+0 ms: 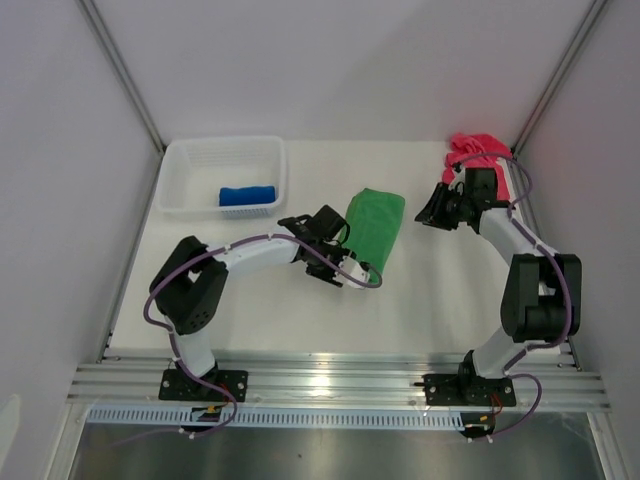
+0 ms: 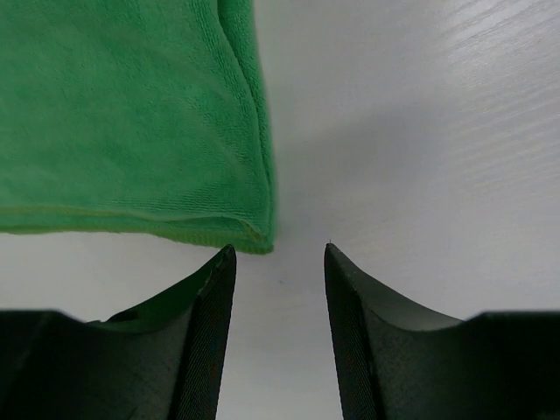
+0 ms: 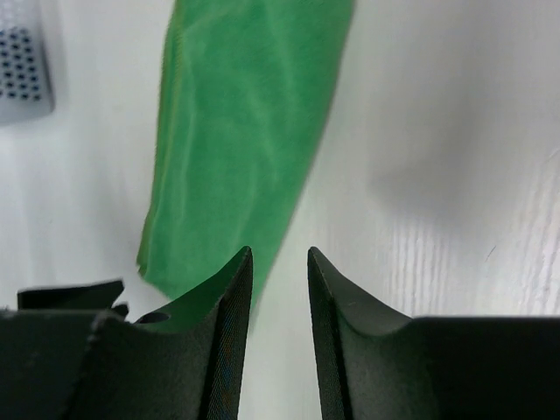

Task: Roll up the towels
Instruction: Fold the towel, then roll the towel

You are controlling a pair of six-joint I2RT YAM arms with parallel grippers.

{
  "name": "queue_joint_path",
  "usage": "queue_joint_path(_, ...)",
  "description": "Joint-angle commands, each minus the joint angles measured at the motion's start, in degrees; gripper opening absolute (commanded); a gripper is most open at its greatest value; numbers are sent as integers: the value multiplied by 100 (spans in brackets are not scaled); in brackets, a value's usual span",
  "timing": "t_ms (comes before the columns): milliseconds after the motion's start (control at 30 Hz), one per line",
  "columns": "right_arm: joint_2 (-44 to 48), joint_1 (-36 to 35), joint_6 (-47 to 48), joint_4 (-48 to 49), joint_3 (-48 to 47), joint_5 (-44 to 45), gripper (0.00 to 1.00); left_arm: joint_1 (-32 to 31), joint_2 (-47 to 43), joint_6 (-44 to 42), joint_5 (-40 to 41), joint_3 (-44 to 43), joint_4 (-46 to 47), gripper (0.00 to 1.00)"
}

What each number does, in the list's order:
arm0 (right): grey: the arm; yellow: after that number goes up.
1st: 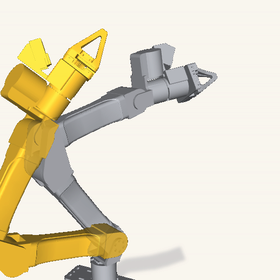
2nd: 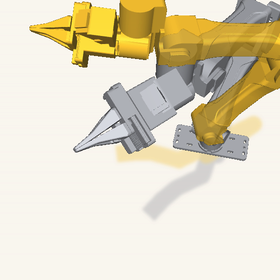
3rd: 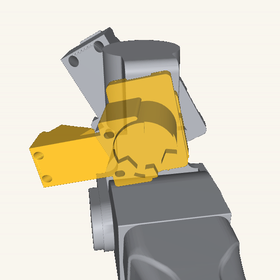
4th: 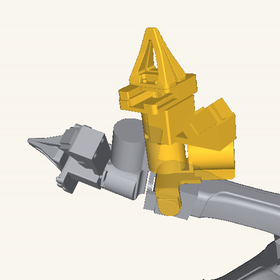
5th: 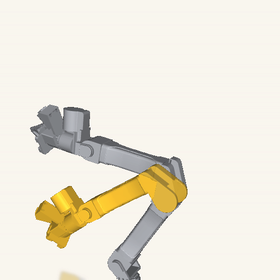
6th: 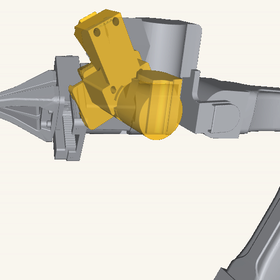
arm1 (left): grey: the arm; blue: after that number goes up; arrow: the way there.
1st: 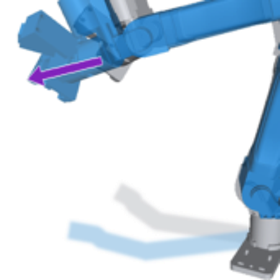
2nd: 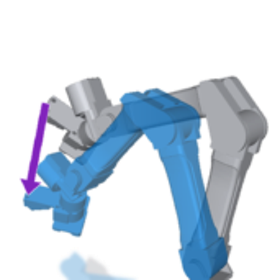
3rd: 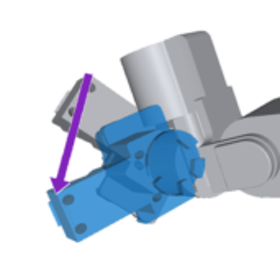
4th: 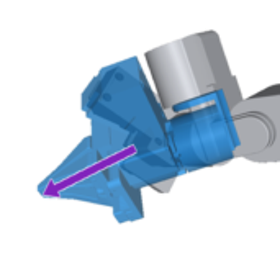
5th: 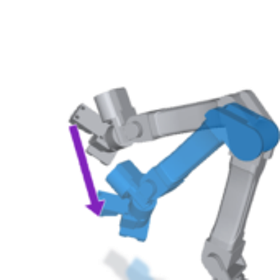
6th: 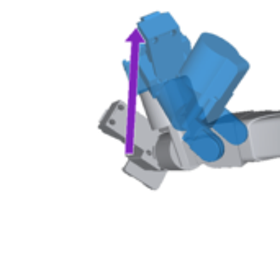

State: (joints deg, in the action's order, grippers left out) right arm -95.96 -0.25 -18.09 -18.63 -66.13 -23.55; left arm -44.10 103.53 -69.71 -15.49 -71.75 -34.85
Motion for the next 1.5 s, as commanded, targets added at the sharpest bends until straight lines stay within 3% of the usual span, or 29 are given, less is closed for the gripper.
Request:
queue_joint_path(0,735,-28,165,589,477,-343,35,15,-96,-1316,-262,38,699,49)
queue_joint_path(267,1009,-28,350,273,645,-528,34,-134,114,-2098,-376,152,409,49)
queue_joint_path(467,1001,-36,481,97,636,-510,34,-126,554,-2231,-236,-234,-240,49)
queue_joint_path(1033,948,-36,728,0,540,-756,33,77,1037,-1634,528,-437,-40,46)
queue_joint_path(1133,974,-28,763,9,539,-826,33,77,1143,-1511,669,-542,13,35)
queue_joint_path(1300,1158,-28,833,123,645,-906,32,77,1108,-1414,547,-481,127,2)
queue_joint_path(1467,1570,-28,1017,500,838,-740,34,129,1091,-669,547,-743,-38,0)
